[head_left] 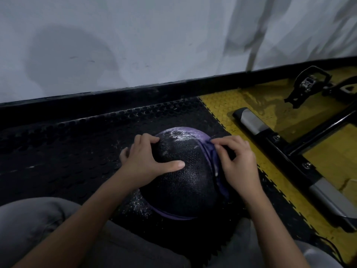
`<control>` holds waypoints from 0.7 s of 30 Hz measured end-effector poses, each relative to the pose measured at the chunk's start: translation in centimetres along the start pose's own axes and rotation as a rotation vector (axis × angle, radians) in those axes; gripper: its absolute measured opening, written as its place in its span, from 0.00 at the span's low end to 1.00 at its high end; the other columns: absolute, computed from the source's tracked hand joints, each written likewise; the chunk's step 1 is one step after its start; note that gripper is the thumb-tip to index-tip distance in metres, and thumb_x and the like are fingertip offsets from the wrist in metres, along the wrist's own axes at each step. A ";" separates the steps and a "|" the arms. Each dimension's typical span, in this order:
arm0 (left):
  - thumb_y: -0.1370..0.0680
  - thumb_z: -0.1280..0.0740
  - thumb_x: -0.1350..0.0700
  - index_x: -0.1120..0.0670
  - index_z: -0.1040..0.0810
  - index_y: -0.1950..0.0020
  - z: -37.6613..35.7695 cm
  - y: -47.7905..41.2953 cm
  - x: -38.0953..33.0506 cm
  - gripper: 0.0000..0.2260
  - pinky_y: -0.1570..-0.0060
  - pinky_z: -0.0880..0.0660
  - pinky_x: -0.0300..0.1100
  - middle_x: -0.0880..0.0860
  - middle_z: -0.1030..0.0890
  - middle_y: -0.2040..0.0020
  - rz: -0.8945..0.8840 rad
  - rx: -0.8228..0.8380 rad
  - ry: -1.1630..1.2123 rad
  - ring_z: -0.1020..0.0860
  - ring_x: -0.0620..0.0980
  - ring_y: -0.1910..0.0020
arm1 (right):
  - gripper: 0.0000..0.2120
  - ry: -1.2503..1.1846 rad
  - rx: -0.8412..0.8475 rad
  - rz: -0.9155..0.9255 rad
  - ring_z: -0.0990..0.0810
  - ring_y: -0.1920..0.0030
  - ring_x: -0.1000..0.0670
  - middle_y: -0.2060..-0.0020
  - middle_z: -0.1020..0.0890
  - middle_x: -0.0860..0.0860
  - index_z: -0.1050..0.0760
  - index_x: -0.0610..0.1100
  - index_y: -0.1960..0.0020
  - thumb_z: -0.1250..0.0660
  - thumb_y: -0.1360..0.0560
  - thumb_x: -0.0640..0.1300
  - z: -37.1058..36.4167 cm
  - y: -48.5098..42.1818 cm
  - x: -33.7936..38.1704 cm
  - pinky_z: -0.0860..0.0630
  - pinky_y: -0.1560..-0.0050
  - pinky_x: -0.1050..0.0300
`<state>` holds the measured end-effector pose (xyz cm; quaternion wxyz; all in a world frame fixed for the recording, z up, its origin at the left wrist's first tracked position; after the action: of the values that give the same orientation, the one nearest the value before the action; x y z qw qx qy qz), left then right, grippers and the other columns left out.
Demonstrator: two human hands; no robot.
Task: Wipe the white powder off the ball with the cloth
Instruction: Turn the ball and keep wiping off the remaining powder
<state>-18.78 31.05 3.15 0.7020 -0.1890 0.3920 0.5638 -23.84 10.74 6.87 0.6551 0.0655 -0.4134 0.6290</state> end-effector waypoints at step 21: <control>0.52 0.29 0.26 0.43 0.39 0.42 -1.7 0.6 -1.7 0.45 0.36 0.49 0.44 0.42 0.39 0.46 -0.095 -0.064 -0.049 0.42 0.40 0.45 | 0.09 -0.096 0.180 0.095 0.23 0.51 0.54 0.56 0.21 0.59 0.20 0.53 0.56 0.33 0.25 0.39 0.3 -1.4 0.0 0.30 0.45 0.59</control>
<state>-20.01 28.96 3.54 0.7310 -0.2158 0.3468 0.5466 -22.72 10.27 7.69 0.5955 0.1343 -0.3888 0.6900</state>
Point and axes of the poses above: each hand's wrist, its own y-axis away from the middle knuckle, its own z-axis out of the back of the hand, x = y × z, the point moved 6 cm from there along -y, towards the middle knuckle
